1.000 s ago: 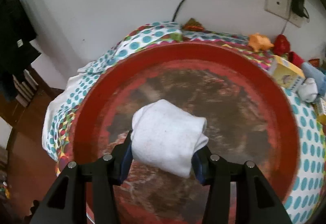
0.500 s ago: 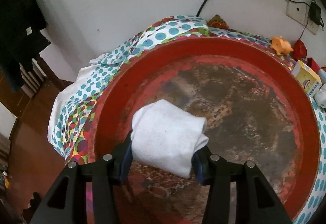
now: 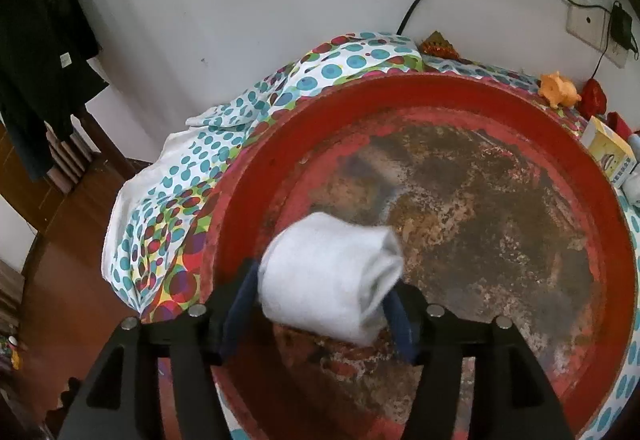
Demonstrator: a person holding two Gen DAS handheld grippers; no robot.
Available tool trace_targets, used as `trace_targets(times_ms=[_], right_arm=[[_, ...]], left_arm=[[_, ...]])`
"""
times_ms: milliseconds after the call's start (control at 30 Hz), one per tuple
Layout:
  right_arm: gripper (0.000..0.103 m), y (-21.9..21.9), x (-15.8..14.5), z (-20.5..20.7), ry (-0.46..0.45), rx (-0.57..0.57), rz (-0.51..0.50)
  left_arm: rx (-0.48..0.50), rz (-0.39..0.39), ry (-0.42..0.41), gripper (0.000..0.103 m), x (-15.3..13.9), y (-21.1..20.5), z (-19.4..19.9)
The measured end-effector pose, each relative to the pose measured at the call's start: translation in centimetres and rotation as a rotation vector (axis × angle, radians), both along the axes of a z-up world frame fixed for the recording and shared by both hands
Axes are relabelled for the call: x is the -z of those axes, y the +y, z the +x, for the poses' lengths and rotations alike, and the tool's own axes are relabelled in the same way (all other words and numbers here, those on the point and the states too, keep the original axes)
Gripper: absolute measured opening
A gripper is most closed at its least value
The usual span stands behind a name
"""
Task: Organize objects
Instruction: 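Lower the white sock onto the red tray and open the left gripper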
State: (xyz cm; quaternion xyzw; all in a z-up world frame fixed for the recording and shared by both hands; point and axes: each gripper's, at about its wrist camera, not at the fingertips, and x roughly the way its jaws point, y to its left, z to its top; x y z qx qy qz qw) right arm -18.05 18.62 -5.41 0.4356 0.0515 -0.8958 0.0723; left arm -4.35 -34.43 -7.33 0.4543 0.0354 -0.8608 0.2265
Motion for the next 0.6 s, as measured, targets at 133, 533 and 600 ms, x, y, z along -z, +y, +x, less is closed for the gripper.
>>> trace_targets(times_ms=[133, 533, 600], right_arm=[[0.032, 0.0, 0.0, 0.0, -0.001, 0.0, -0.002], [0.035, 0.1, 0.1, -0.2, -0.003, 0.006, -0.01], [0.035, 0.1, 0.1, -0.2, -0.002, 0.006, -0.009]], left_arm=[[0.032, 0.005, 0.002, 0.072, -0.1, 0.3, 0.5], [0.088, 0.033, 0.037, 0.072, -2.1, 4.4, 5.1], [0.101, 0.04, 0.026, 0.072, -2.0, 5.4, 5.9]])
